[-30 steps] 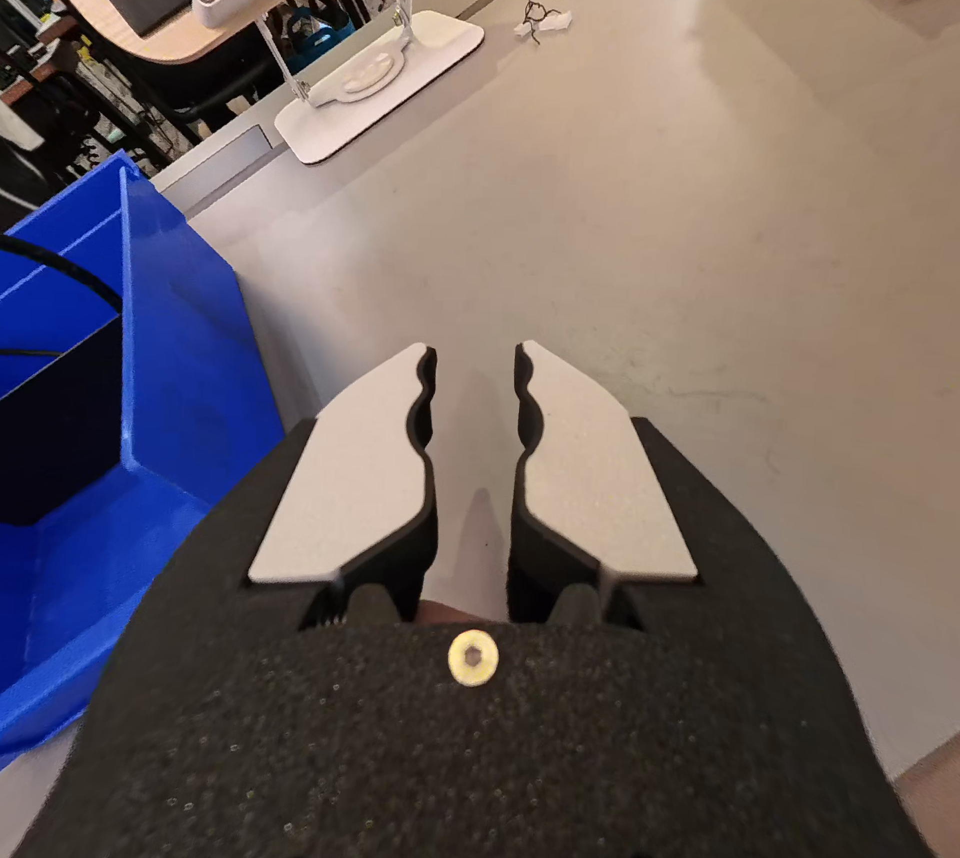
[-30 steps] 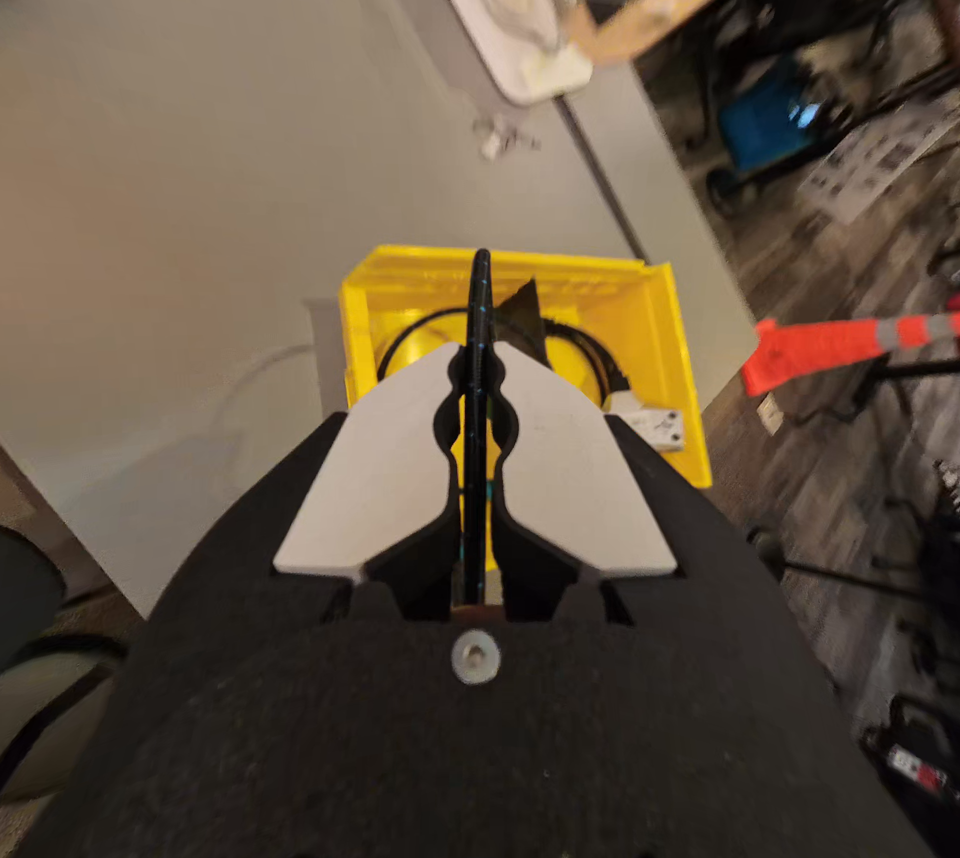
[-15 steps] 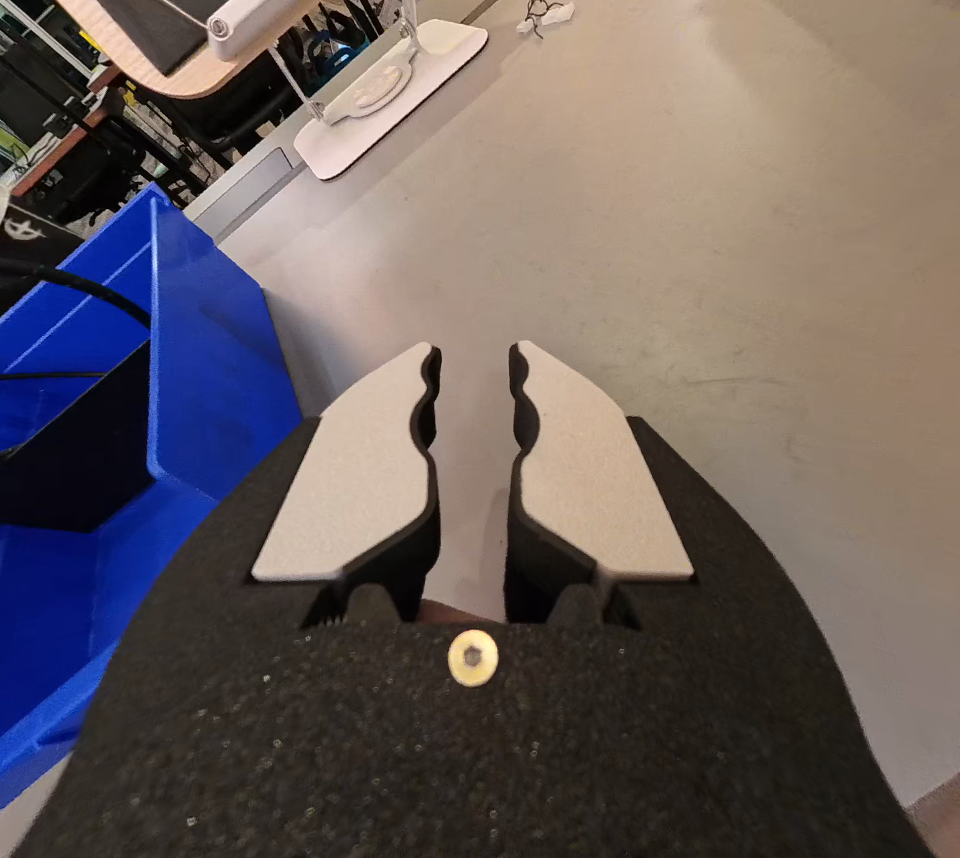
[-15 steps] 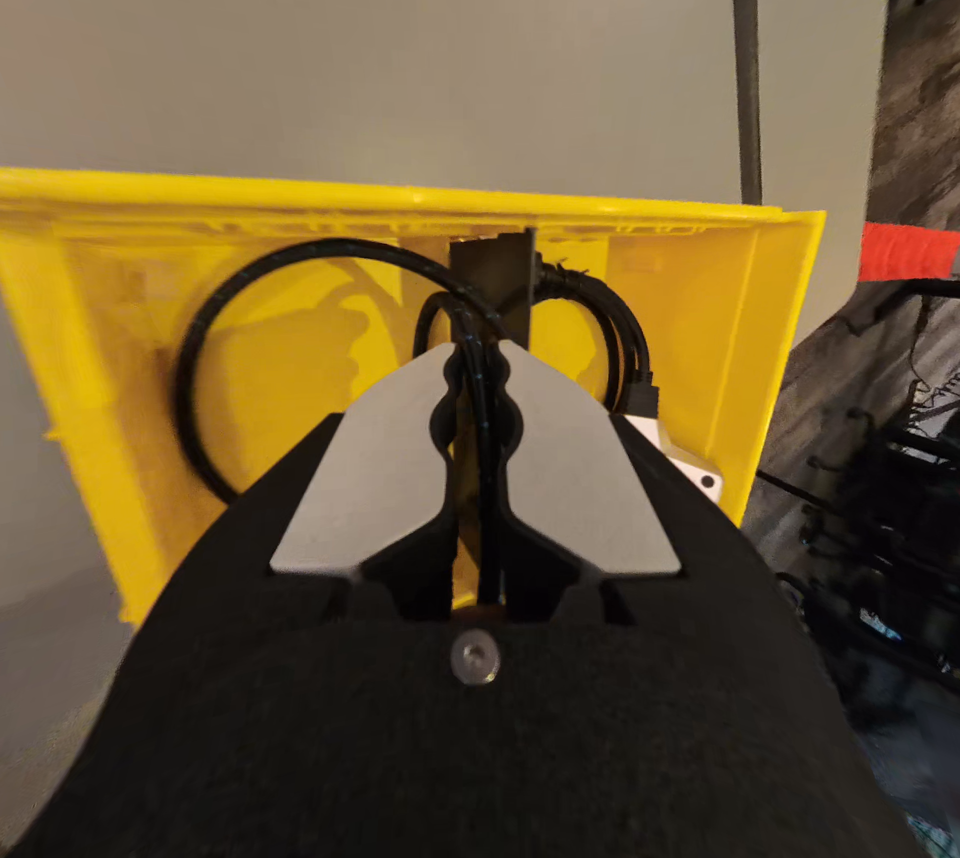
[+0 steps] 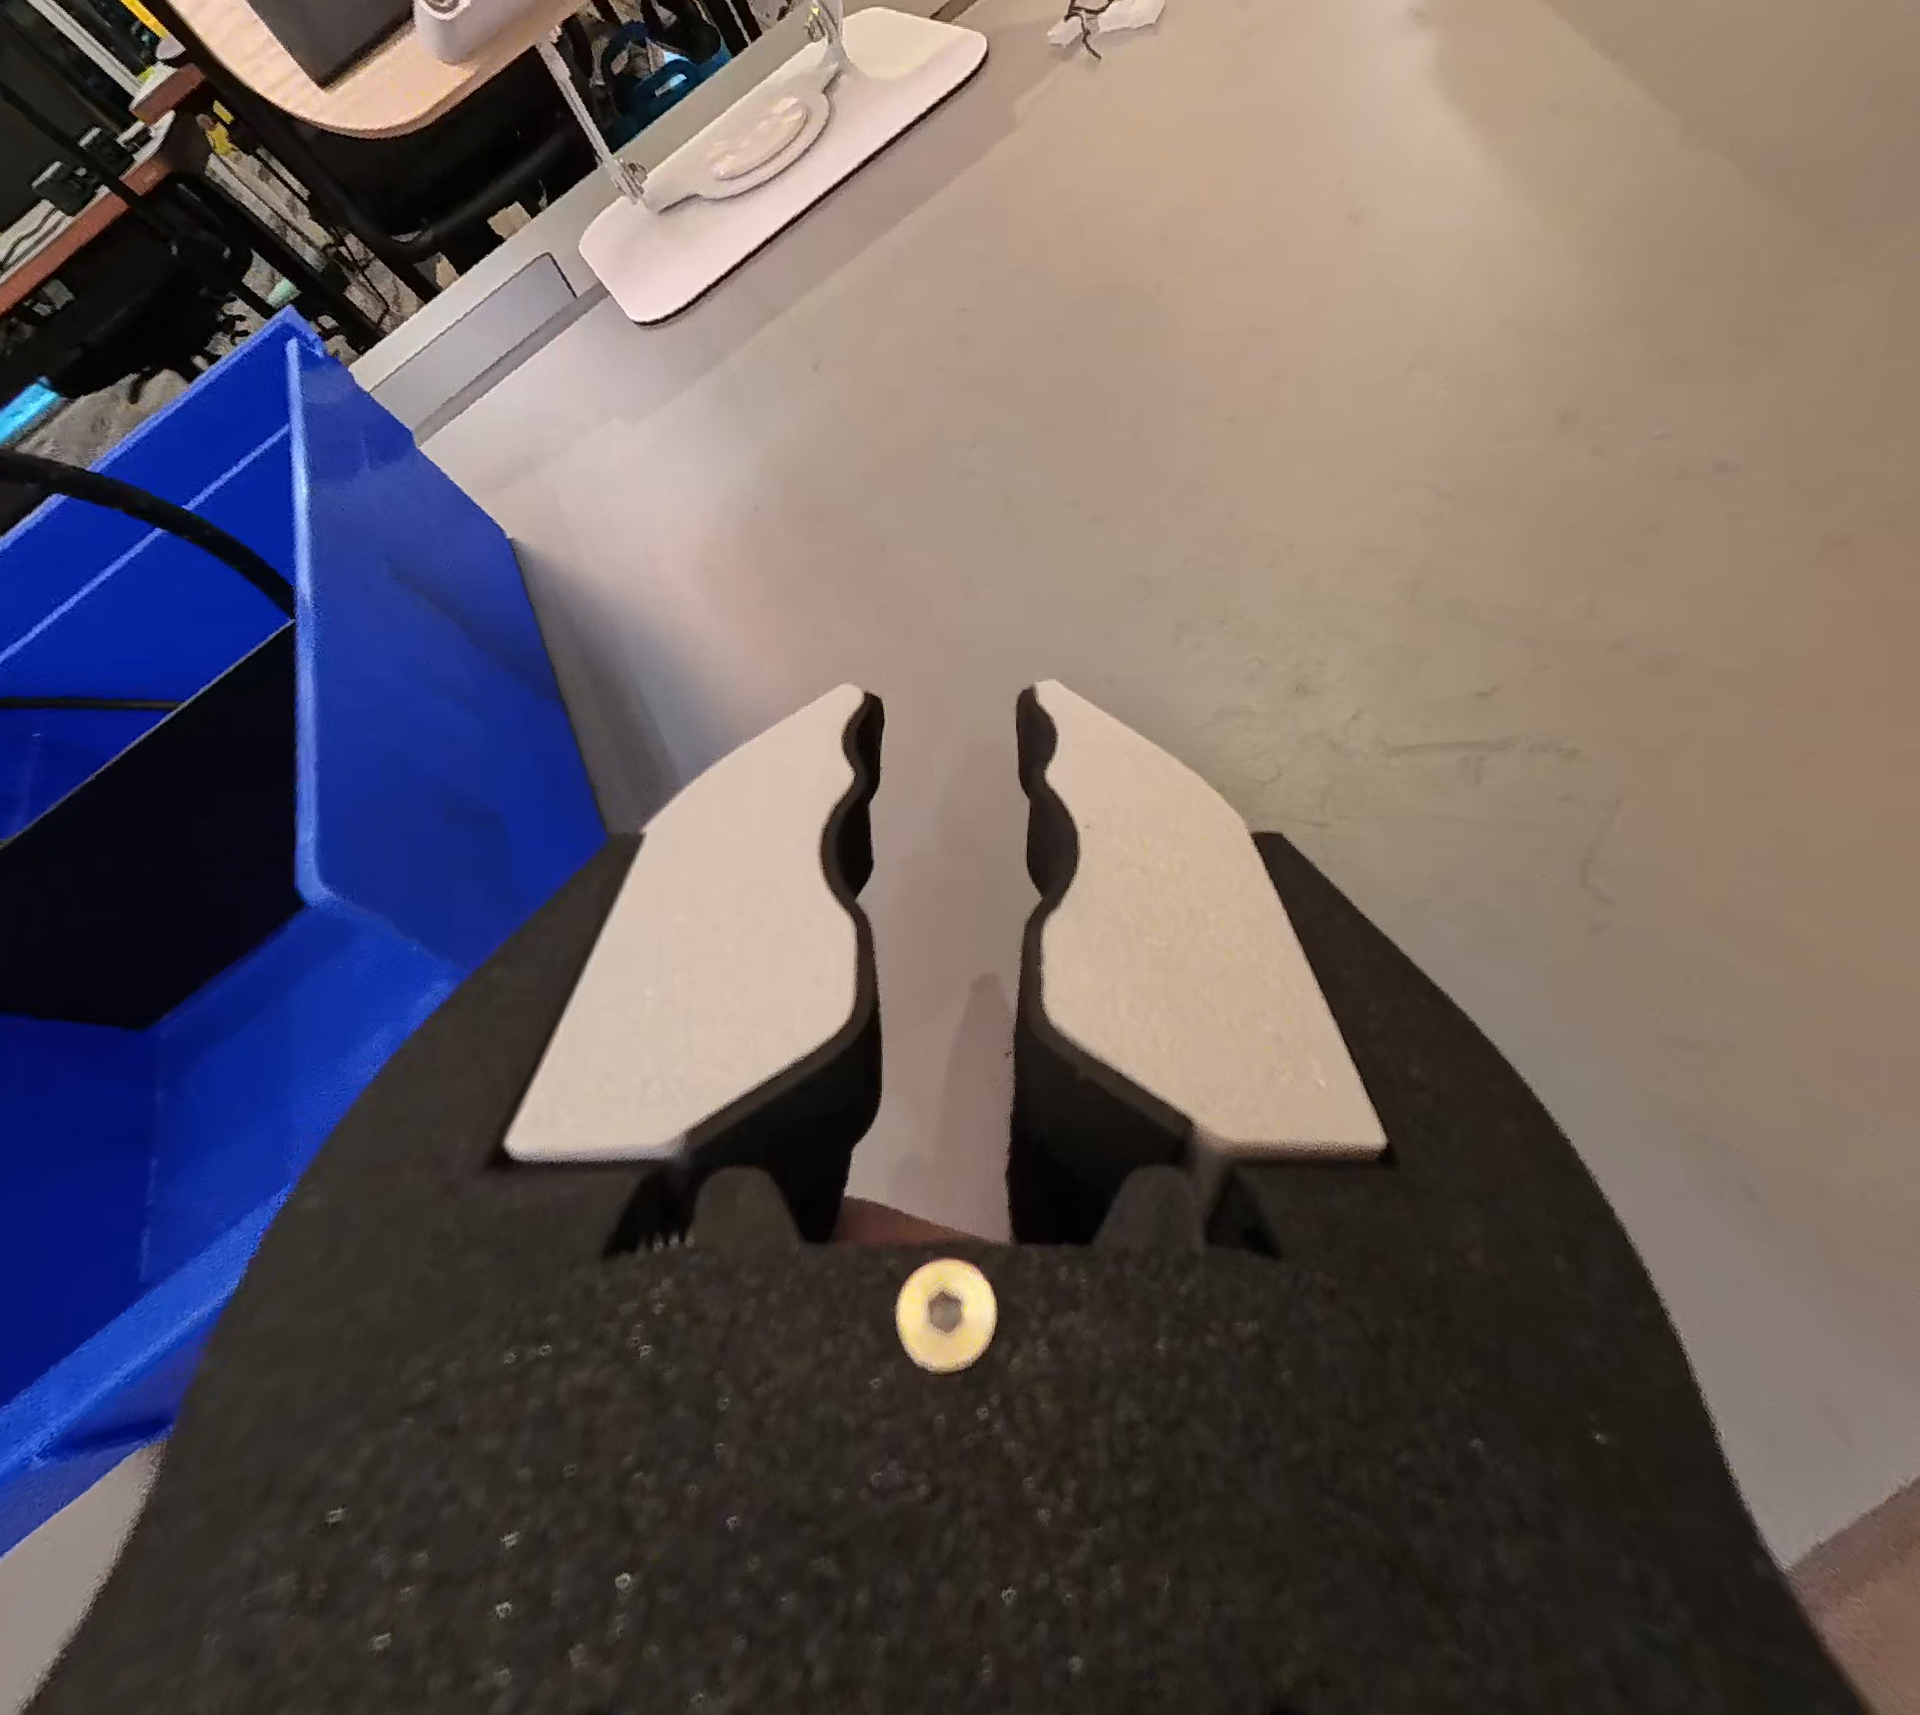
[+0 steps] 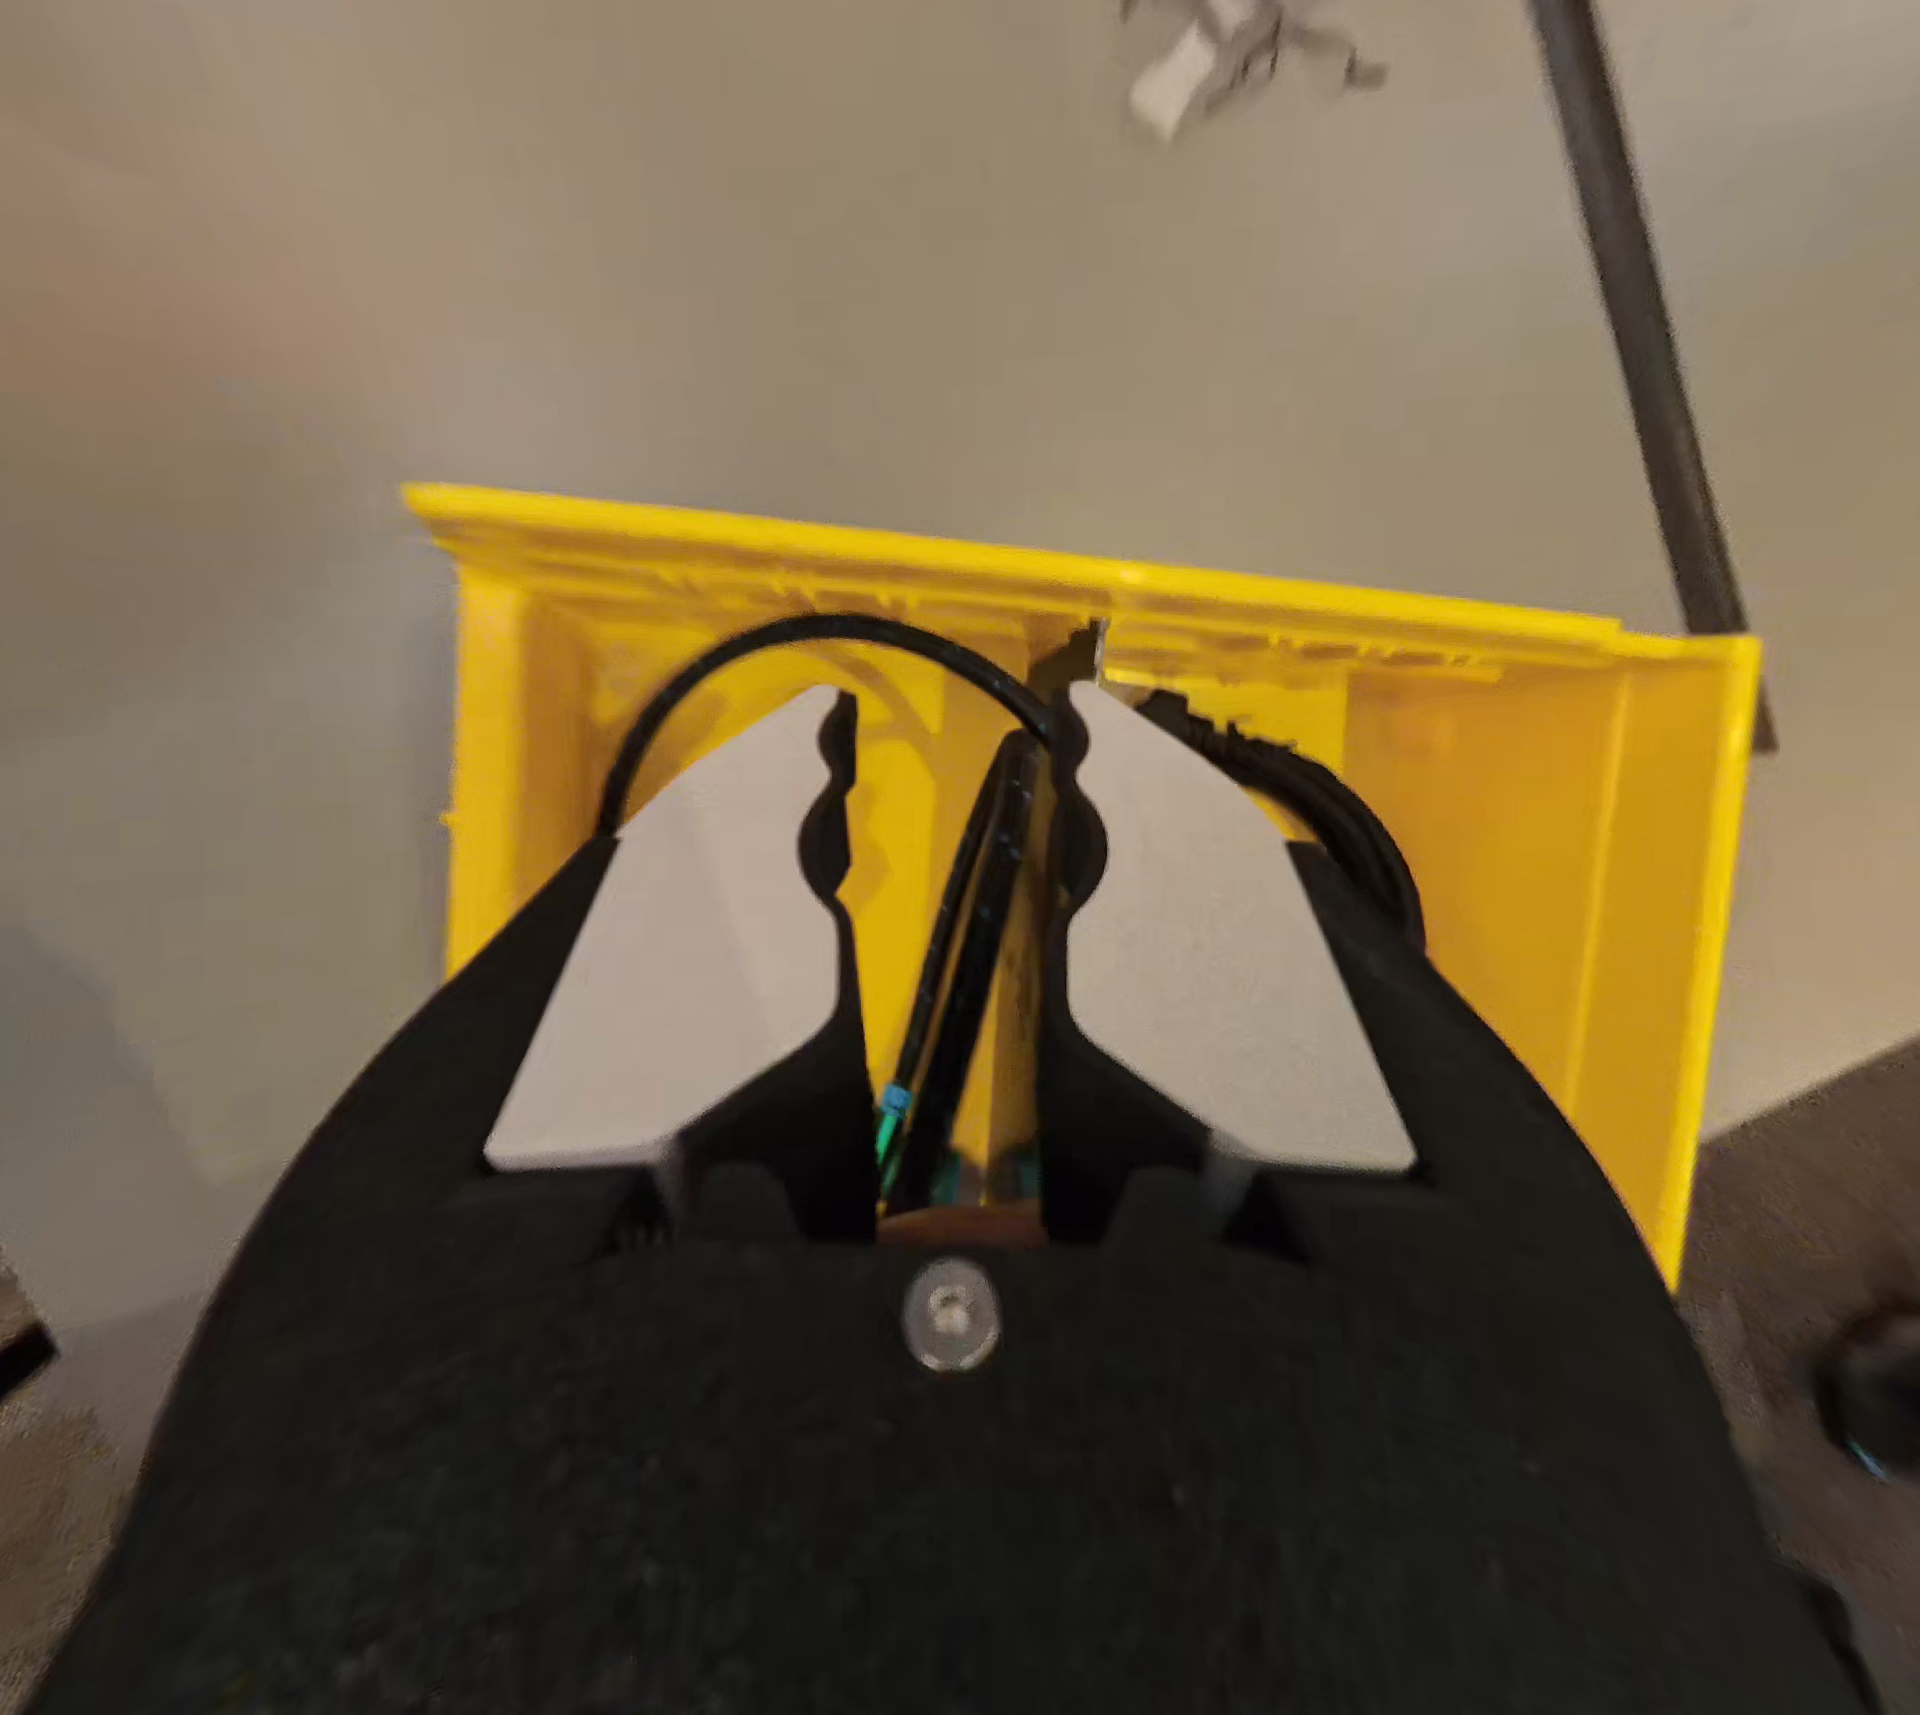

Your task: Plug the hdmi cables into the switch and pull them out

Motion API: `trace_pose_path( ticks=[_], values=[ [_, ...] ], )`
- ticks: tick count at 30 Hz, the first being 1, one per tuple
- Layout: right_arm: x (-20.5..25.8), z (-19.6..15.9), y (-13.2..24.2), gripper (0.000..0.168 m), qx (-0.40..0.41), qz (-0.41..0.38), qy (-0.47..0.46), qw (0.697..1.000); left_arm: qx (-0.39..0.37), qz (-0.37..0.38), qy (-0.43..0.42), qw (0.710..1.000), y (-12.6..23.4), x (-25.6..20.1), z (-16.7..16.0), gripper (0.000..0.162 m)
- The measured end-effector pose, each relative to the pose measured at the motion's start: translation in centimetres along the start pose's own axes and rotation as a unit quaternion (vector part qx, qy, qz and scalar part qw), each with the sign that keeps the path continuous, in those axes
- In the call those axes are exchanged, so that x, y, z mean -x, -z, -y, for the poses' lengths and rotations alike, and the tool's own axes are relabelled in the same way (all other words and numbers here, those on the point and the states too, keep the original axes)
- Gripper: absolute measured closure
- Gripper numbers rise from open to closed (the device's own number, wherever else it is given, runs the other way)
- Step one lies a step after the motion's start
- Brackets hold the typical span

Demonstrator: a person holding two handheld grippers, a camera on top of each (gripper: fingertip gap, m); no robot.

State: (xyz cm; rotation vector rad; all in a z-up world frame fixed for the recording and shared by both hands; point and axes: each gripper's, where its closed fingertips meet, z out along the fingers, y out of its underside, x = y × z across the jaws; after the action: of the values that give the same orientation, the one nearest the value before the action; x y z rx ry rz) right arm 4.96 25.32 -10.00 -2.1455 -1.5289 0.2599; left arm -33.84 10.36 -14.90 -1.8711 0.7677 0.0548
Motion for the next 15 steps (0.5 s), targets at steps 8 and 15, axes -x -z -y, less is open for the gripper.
trace_pose_path(
  ticks=[8,15],
  values=[
    [0.5,2.9,6.9,0.132,-0.143,-0.104,-0.064,0.982,0.003,-0.007,-0.016,1.0,-0.4,-0.7,0.1,0.137],
    [12.7,3.8,2.7,0.116,-0.236,-0.141,-0.265,0.924,0.013,-0.008,-0.024,1.0,-0.7,-0.9,-0.5,0.137]
  ],
)
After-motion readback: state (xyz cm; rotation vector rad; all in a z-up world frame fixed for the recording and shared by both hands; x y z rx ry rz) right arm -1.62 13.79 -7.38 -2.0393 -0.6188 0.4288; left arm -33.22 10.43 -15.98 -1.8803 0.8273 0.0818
